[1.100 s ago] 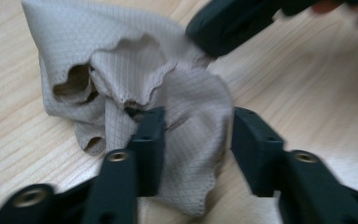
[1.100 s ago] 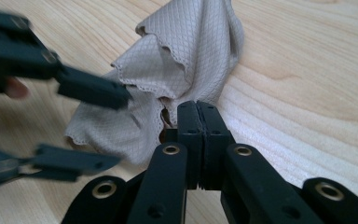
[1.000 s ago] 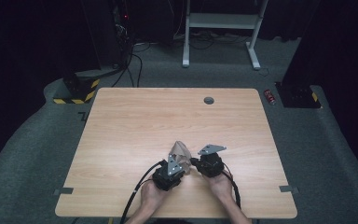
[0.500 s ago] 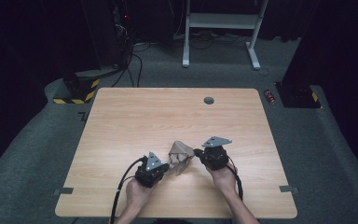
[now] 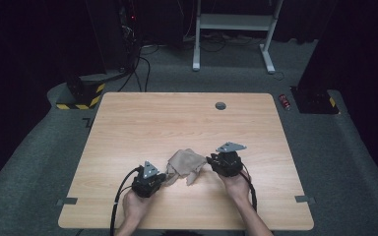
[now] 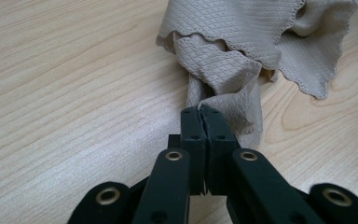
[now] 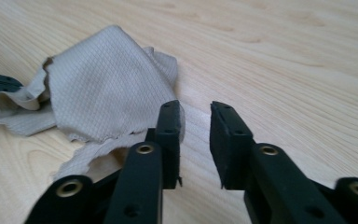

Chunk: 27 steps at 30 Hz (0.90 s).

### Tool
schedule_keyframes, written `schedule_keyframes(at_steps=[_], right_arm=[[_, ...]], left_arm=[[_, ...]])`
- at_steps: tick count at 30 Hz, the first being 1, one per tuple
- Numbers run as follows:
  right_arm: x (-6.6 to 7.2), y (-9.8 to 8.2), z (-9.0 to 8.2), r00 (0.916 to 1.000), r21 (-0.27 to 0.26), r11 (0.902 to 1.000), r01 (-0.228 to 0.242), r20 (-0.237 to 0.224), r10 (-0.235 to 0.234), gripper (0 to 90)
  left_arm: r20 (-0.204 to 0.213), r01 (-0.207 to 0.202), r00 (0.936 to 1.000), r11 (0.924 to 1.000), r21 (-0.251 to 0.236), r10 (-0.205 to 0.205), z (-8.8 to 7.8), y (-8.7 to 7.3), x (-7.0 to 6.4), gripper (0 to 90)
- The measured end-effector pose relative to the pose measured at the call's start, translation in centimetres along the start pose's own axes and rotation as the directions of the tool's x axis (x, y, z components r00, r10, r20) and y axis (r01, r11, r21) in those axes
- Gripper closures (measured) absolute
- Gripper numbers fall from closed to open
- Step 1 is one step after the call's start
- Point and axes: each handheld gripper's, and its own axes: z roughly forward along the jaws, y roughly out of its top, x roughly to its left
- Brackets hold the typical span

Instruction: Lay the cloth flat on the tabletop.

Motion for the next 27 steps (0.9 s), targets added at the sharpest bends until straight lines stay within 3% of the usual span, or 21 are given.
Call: schedule_keyframes(at_steps=[3,5,8,11,15,16,20,21,22,25,27], right_arm=[[1.3,-0.7,-1.6,0.9994,-0.043,0.9986,0.03,-0.013,-0.031,68.7],[2.7,-1.2,-1.6,0.9952,-0.021,0.9958,0.089,-0.038,-0.09,66.7],[4.4,-2.0,-0.6,0.9889,0.015,0.9919,0.126,-0.082,-0.124,62.6],[5.2,-2.6,0.8,0.9897,0.035,0.9931,0.112,-0.093,-0.109,56.1],[6.0,-3.0,2.1,0.99,0.078,0.9888,0.128,-0.071,-0.122,53.0],[6.1,-3.1,2.4,0.9896,0.083,0.9873,0.136,-0.06,-0.131,55.9],[5.9,-3.1,3.1,0.9871,0.098,0.9826,0.158,-0.043,-0.154,81.8],[5.9,-3.1,3.1,0.9871,0.098,0.9826,0.158,-0.043,-0.154,81.8],[5.8,-3.0,2.9,0.9851,0.099,0.9804,0.171,-0.039,-0.167,87.7],[5.4,-2.5,1.6,0.9854,0.069,0.9832,0.169,-0.03,-0.167,88.4],[4.7,-2.0,0.5,0.9861,0.041,0.9853,0.166,-0.014,-0.165,88.5]], left_arm=[[-0.001,-0.005,1.0,1.0,-0.003,0.005,0.2,-0.1,0.0,88.1],[0.002,0.003,1.0,1.0,-0.007,-0.003,0.3,-0.2,0.0,88.1],[0.005,0.011,0.9999,0.9998,-0.014,-0.01,0.3,-0.3,0.1,88.1],[0.004,0.01,0.9999,0.9998,-0.015,-0.01,0.3,-0.3,0.0,88.1],[0.004,0.002,1.0,0.9999,-0.012,-0.001,0.3,-0.2,0.0,88.2],[0.004,0.004,1.0,0.9999,-0.015,-0.004,0.3,-0.3,0.0,88.2],[0.008,0.008,0.9999,0.9998,-0.018,-0.007,0.2,-0.3,0.1,88.4],[0.008,0.008,0.9999,0.9998,-0.018,-0.007,0.2,-0.3,0.1,88.4],[0.013,0.014,0.9998,0.9996,-0.025,-0.014,0.0,-0.3,0.2,88.4],[0.053,0.067,0.9965,0.9961,-0.058,-0.064,-0.8,-0.1,0.7,88.4],[0.039,0.053,0.998,0.9961,-0.07,-0.05,-1.4,0.4,0.8,88.4]])
